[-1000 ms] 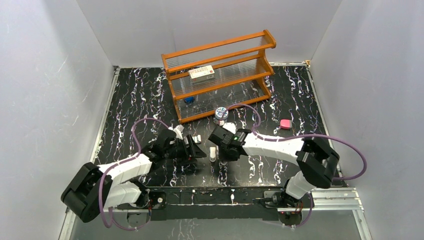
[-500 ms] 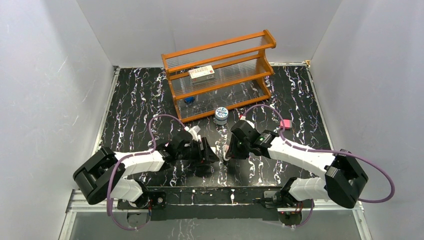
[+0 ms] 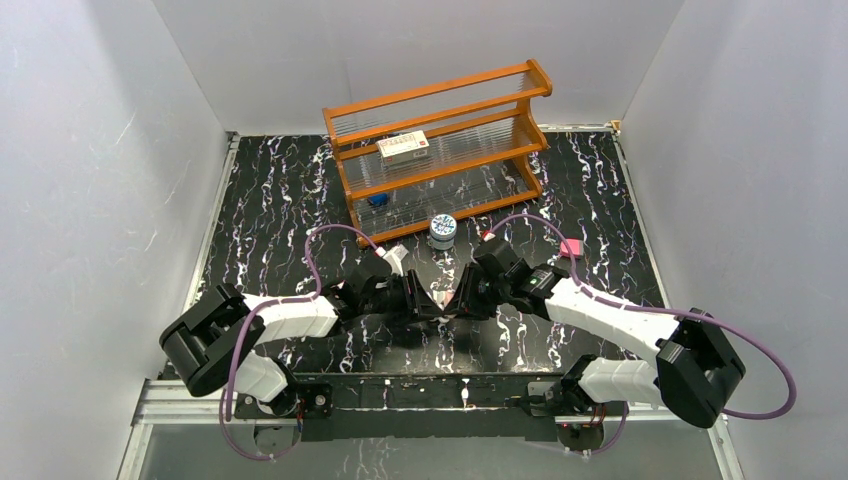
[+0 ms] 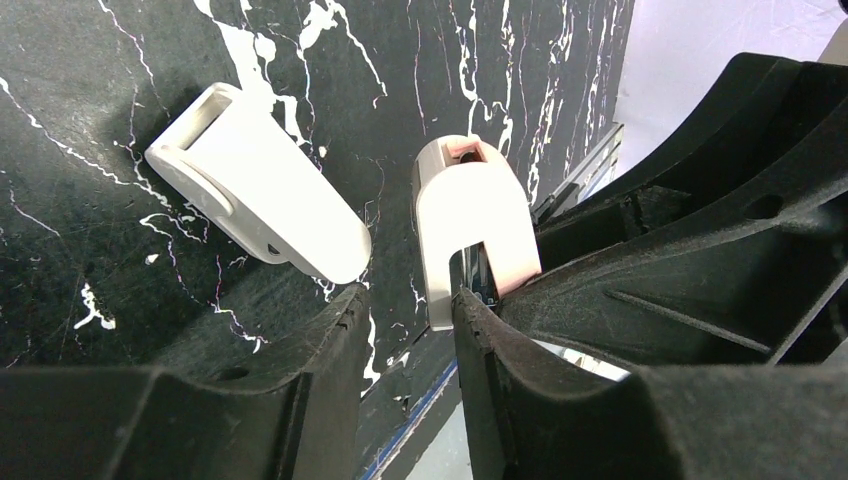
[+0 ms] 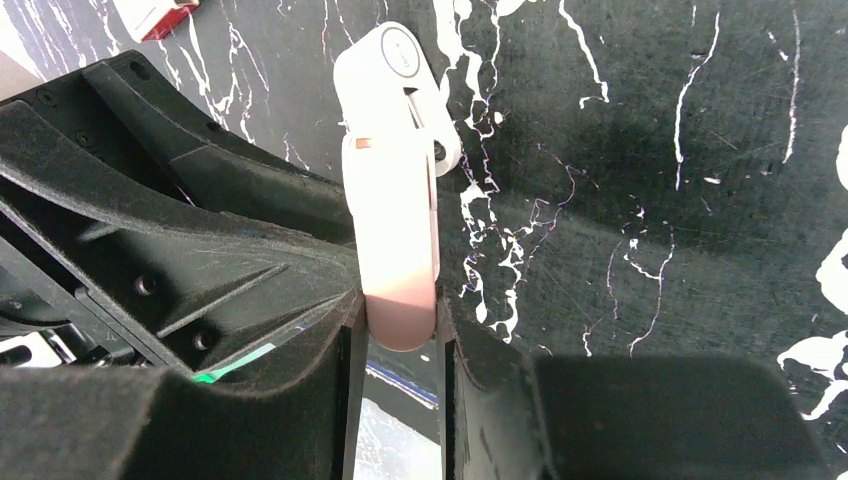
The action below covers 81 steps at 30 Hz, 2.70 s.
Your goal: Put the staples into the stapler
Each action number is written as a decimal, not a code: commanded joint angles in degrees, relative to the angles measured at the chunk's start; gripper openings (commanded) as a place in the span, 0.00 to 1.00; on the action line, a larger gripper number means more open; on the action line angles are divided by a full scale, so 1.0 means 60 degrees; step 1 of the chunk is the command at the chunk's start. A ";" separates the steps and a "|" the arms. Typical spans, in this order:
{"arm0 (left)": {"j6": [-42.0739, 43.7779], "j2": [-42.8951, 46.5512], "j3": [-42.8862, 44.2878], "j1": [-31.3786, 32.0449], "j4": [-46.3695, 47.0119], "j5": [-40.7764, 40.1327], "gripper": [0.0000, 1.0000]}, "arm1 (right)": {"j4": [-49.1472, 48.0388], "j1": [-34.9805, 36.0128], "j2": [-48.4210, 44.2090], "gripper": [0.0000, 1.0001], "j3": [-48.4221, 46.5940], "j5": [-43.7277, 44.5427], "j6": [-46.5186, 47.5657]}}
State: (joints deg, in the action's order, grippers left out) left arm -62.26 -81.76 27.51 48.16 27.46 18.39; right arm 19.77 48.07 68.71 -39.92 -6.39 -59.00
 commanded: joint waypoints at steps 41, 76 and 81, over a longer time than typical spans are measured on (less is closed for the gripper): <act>0.1997 0.0230 0.1142 0.0059 -0.1688 0.0183 0.00 | 0.0085 -0.1680 -0.1017 0.15 -0.0355 -0.0824 0.0123; 0.3951 -0.0264 0.2295 0.0059 -0.1707 0.0904 0.00 | 0.0857 -0.4044 -0.0363 0.46 -0.1451 -0.2286 0.2303; 0.3065 -0.0776 0.2760 0.0045 -0.2375 -0.0208 0.00 | 0.0456 -0.4043 -0.0728 0.80 -0.1109 -0.2414 0.2269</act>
State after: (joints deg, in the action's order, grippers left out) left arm -39.97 -84.88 40.77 48.23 15.94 21.52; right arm 26.46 24.01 66.70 -45.87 -20.49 -46.30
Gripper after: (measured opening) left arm 0.047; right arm 0.735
